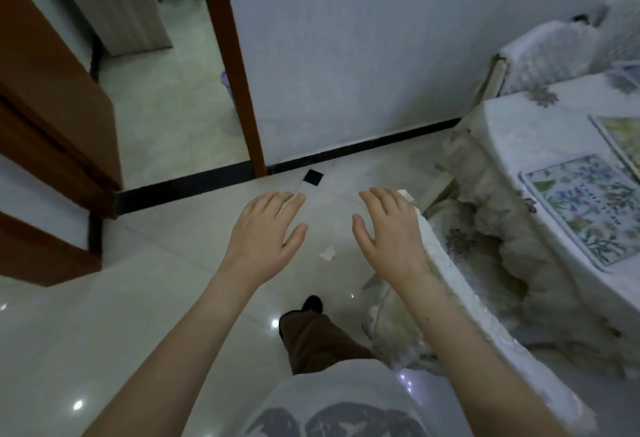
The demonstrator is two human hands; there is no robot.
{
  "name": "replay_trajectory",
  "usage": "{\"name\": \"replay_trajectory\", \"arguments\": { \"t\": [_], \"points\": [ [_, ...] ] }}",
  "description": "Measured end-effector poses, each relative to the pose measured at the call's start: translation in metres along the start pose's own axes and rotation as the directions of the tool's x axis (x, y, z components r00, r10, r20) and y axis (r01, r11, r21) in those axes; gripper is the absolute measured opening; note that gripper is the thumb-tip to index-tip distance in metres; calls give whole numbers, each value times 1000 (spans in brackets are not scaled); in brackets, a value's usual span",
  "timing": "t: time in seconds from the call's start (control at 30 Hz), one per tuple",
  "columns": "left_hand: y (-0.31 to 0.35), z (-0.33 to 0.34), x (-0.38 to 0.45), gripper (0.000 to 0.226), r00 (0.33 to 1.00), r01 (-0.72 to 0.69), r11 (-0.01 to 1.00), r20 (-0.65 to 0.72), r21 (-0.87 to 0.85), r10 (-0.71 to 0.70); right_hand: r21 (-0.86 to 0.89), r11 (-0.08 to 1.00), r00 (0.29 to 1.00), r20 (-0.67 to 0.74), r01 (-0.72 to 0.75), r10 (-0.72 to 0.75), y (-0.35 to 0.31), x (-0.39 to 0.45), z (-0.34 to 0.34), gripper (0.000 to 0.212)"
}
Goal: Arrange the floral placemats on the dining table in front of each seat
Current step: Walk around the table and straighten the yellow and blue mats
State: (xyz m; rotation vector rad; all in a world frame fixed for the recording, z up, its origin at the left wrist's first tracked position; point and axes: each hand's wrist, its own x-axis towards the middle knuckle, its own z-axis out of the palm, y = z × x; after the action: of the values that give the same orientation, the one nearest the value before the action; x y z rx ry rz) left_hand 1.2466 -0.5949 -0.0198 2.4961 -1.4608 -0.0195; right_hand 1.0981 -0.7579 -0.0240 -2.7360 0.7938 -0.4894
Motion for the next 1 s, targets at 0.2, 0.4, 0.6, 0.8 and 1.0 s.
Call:
{"name": "replay_trajectory", "arguments": {
  "t": [0.2,0.4,0.6,0.8,1.0],
  "points": [
    [-29,11,121,54,986,-143,990,84,7,142,-85,989,992,-3,-123,124,24,85,22,43],
    [-51,2,244,52,961,-273,962,47,3,272,-111,960,966,-68,-256,250,43,176,20,44],
    [-66,16,343,50,900,-424,901,70,-93,430,-111,908,913,-109,-404,393,62,238,34,43],
    [-92,41,439,48,783,-603,783,78,-154,618,-121,779,788,-80,-616,610,76,293,69,46],
    [-91,40,550,45,622,-765,620,52,-173,782,-82,625,628,-188,-777,756,82,357,73,46]
  ]
}}
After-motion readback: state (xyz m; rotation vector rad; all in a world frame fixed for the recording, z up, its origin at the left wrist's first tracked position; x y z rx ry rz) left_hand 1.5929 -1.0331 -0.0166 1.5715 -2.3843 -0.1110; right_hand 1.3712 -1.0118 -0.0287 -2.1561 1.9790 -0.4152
